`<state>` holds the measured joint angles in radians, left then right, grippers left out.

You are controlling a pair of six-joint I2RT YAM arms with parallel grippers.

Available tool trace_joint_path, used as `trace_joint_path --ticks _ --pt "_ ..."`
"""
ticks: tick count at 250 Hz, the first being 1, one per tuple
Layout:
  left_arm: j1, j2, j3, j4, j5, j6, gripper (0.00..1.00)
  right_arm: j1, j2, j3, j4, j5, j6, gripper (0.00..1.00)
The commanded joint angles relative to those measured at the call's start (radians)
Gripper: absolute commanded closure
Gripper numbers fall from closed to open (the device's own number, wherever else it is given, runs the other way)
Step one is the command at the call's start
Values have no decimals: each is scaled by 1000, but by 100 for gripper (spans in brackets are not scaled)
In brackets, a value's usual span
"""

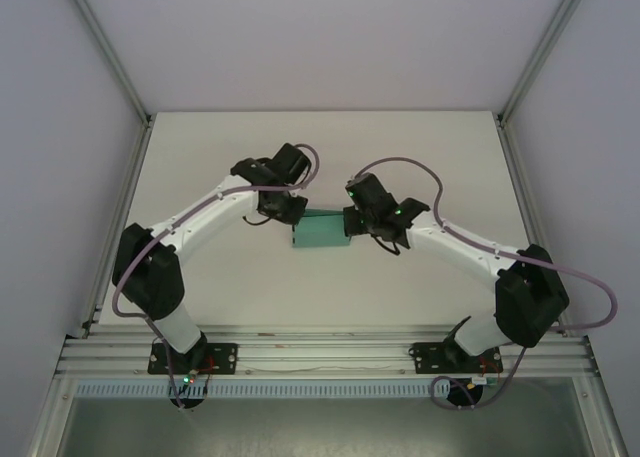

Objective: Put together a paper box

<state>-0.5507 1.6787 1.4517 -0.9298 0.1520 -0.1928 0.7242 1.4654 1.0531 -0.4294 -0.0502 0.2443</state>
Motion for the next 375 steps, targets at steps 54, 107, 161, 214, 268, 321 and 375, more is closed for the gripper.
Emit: trace_joint_path --ticks 54,107,161,214,268,321,375 --pt "68 102 36 -86 326 -207 95 26 46 -17 -26 -4 61 100" --pt "123 157 97 -189 390 -149 96 26 60 -32 -22 -23 67 100" --pt "117 147 44 -114 368 -208 98 33 32 -83 42 -20 70 100" --pt "120 113 89 -107 356 -215 99 54 20 -50 21 72 21 100" --pt "118 131 207 -112 337 -197 99 56 -44 -55 89 137 -49 100" --pt "116 129 237 -64 258 -181 94 57 -114 -149 249 167 -104 100" --pt "73 115 160 -5 241 -183 93 62 -73 -186 302 105 -46 100"
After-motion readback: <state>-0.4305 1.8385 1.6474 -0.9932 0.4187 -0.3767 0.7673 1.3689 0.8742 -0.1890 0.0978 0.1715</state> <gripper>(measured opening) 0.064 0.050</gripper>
